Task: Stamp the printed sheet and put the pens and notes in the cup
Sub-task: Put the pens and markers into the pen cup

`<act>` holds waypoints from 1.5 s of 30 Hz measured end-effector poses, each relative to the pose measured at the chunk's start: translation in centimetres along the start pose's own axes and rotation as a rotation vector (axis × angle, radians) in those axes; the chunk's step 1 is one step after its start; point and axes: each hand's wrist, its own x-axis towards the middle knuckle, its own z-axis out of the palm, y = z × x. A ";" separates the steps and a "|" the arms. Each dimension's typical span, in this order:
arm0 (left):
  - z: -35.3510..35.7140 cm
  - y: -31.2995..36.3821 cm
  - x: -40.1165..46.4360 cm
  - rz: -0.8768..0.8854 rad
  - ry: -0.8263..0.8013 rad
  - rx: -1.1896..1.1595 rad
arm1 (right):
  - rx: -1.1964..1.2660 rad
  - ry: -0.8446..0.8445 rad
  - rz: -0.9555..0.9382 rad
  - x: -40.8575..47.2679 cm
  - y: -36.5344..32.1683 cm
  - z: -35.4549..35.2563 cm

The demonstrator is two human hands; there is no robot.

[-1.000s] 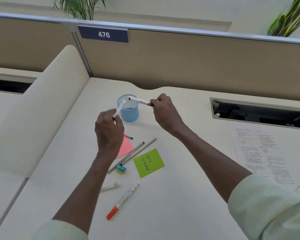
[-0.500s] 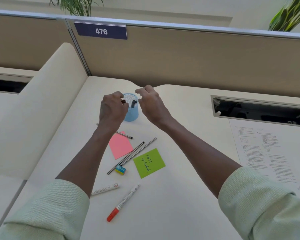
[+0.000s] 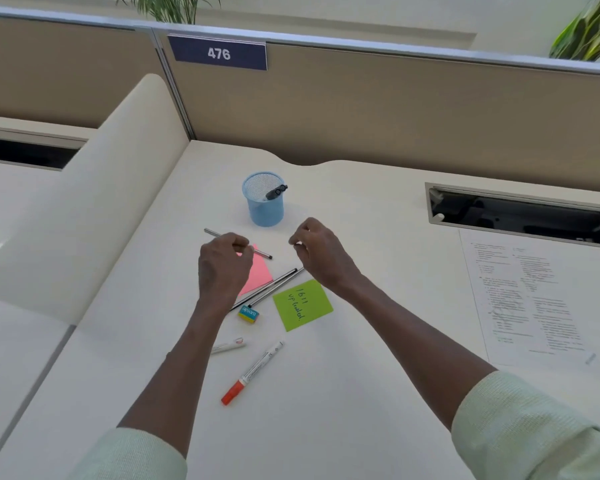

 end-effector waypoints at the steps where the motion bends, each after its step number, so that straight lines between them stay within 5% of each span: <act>1: 0.0 -0.4 -0.8 -0.024 -0.006 -0.009 | 0.001 -0.021 -0.009 -0.7 -0.2 0.3; 9: -0.8 -4.8 -7.5 -0.198 -0.013 0.041 | 0.046 -0.184 -0.115 -6.5 -2.4 3.2; 18: -1.4 -7.7 -11.4 -0.111 -0.044 0.215 | -0.088 -0.436 -0.361 -11.3 -4.9 7.6; 34: -1.6 -9.0 -13.2 -0.072 -0.121 0.456 | -0.111 -0.221 -0.345 -11.5 -3.4 6.3; 45: -2.1 -4.0 -6.5 -0.011 0.013 0.170 | 0.167 0.073 -0.097 -5.9 -1.1 2.0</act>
